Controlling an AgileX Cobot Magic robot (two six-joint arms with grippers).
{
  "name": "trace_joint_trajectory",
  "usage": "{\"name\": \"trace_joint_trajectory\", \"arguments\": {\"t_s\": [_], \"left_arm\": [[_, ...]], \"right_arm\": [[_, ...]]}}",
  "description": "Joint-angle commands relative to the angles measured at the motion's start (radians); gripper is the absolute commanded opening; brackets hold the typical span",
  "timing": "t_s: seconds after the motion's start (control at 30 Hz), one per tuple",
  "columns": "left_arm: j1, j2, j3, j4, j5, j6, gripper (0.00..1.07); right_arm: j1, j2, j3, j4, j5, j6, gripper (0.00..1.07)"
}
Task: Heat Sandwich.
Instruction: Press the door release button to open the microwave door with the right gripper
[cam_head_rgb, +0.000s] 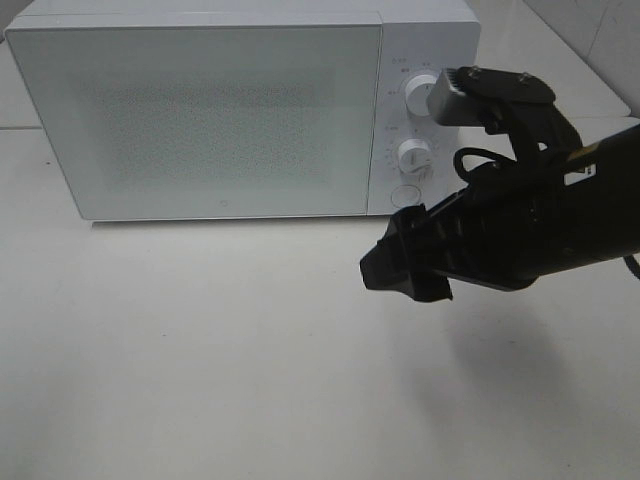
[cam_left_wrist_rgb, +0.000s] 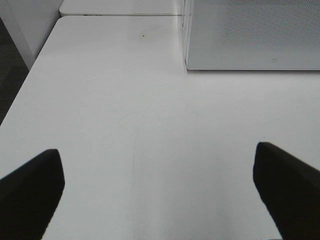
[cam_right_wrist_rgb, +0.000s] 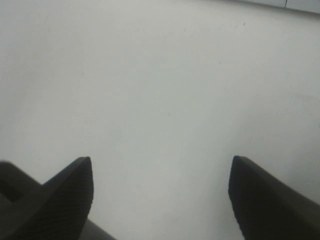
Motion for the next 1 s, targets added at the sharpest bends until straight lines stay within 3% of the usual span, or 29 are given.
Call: {"name": "trace_joint_trajectory", "arguments": {"t_s": [0.03,0.43,1.0], "left_arm": [[-0.005,-0.027,0.001,0.003,-0.005,0.0,0.97],[-0.005,-0.027,0.001,0.003,-0.005,0.0,0.97],[-0.005,-0.027,0.001,0.003,-0.005,0.0,0.97]], "right_arm": [[-0.005,-0.011,-0.056,-0.087,0.204,-0.014,0.74],[-0.005,-0.169,-0.089,-0.174,0.436,-0.014,0.74],[-0.005,-0.682,-0.086,-0.2,0.77,0.025,0.74]]}}
